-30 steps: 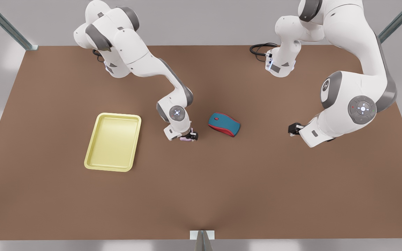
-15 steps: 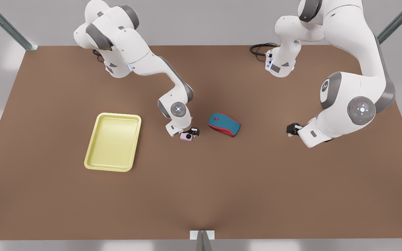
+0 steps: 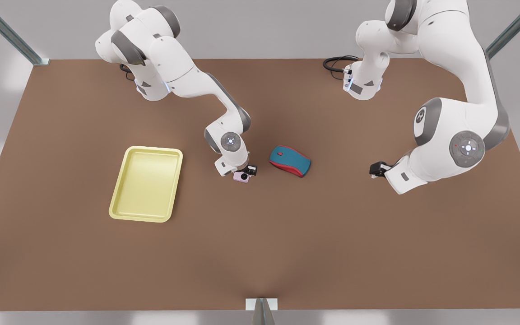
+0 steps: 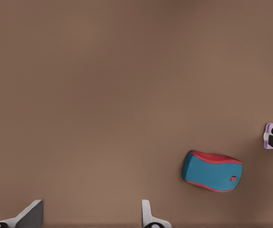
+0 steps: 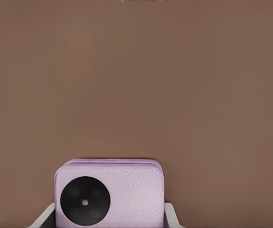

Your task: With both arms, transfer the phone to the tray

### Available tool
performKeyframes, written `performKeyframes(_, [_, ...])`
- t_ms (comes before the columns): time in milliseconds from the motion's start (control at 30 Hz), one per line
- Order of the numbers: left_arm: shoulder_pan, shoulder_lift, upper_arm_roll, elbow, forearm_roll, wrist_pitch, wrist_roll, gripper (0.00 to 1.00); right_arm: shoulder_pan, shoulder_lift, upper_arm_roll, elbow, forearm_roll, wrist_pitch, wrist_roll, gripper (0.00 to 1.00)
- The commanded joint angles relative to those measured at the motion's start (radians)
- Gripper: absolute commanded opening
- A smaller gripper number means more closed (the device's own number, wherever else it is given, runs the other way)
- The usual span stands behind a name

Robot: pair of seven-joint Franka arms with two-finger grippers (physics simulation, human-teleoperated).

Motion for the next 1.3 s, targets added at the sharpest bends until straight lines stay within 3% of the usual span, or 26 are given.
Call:
performKeyframes(0, [0.000,0.000,0.001,0.000,-0.013,0.000,0.002,1.00,0.000,-0.002,0.000,0.001,-0.001,-0.008,0.011,0.75])
performKeyframes(233, [0.000,0.000,0.001,0.000,-0.015,-0.002,0.002,1.00,-0.035,-0.102,-0.002,-0.035,-0.003,-0.072,-0.072,0.75])
performKeyframes(500, [0.002,0.000,0.001,0.002,-0.016,0.000,0.002,1.00,-0.382,-0.407,-0.003,-0.428,-0.001,-0.069,-0.592,0.75])
performKeyframes(700, [0.002,-0.001,0.001,0.007,-0.028,0.000,0.002,1.00,-0.609,-0.426,-0.009,-0.509,-0.001,-0.064,-0.926,0.75])
performKeyframes(867, [0.002,0.002,0.007,0.014,-0.028,0.000,0.002,1.00,-0.684,-0.395,-0.028,-0.499,-0.001,-0.058,-1.077,0.75])
performKeyframes(900, [0.002,0.009,0.009,0.014,-0.025,-0.002,0.001,1.00,-0.683,-0.395,-0.028,-0.496,-0.001,-0.058,-1.077,0.93])
performKeyframes(933, [0.002,0.008,0.010,0.014,-0.024,-0.005,-0.025,1.00,-0.683,-0.394,-0.028,-0.483,-0.001,-0.071,-1.074,1.00])
performKeyframes(1033, [-0.004,-0.075,0.029,-0.001,0.108,-0.014,-0.056,1.00,-0.683,-0.397,-0.028,-0.480,-0.001,-0.074,-1.072,1.00])
performKeyframes(1067, [-0.004,-0.164,0.041,-0.094,0.108,-0.002,-0.039,1.00,-0.683,-0.407,-0.028,-0.470,-0.001,-0.089,-1.072,1.00])
performKeyframes(1133, [0.000,-0.291,0.067,-0.240,0.105,0.064,-0.028,1.00,-0.686,-0.458,-0.029,-0.327,-0.001,-0.294,-1.074,1.00])
performKeyframes(1200, [0.000,-0.281,0.091,-0.223,0.107,0.070,0.007,1.00,-0.710,-0.492,-0.032,-0.082,-0.035,-0.570,-1.068,1.00])
performKeyframes(1267, [0.000,-0.265,0.093,-0.213,0.111,0.072,0.009,1.00,-0.744,-0.544,-0.037,0.049,-0.046,-0.719,-1.069,1.00])
